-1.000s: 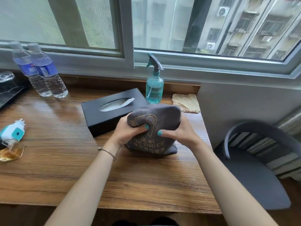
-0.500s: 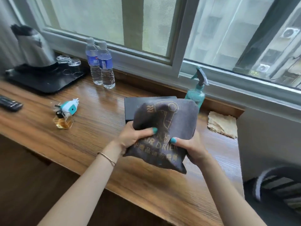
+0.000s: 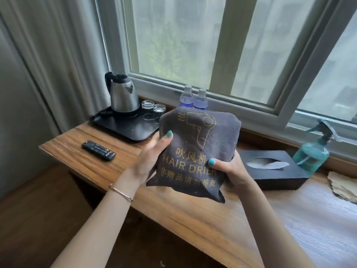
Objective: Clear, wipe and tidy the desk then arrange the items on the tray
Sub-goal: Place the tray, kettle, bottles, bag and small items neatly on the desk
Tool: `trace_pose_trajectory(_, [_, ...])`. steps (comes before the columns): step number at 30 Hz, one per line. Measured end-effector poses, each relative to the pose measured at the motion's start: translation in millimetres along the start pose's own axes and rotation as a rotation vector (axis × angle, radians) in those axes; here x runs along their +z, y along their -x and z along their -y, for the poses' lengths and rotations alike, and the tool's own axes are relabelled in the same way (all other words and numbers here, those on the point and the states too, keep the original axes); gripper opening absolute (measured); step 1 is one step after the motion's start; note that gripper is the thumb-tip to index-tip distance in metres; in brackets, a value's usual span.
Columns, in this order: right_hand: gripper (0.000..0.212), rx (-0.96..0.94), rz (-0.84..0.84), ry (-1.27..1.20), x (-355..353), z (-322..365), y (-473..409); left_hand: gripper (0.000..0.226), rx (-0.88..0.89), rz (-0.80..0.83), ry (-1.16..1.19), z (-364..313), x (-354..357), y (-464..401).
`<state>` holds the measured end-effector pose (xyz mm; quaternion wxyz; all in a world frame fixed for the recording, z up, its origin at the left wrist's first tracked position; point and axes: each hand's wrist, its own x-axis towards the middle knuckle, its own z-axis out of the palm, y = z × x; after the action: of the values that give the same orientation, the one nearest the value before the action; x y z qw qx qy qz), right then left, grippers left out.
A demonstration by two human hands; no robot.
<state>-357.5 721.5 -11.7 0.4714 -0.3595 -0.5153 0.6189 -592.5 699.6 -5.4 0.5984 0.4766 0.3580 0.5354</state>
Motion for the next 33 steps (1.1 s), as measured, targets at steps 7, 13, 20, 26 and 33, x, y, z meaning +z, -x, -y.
trace_pose_trajectory(7, [0.117, 0.047, -0.073, -0.066, 77, -22, -60, 0.11, 0.116, 0.034, -0.156, -26, -101, -12])
trace_pose_trajectory(13, [0.111, 0.064, -0.078, -0.018, 109, -32, -132, 0.084, 0.143, -0.011, -0.248, -36, -168, -61])
trace_pose_trajectory(20, [0.095, 0.021, -0.098, 0.004, 123, -57, -248, 0.077, 0.176, -0.109, -0.444, -41, -240, -152])
trace_pose_trajectory(26, [0.104, 0.032, -0.124, -0.001, 122, -83, -313, 0.092, 0.172, -0.134, -0.515, -30, -279, -215])
trace_pose_trajectory(33, [0.097, 0.062, -0.163, 0.079, 123, -110, -361, 0.077, 0.16, -0.115, -0.647, -10, -321, -269])
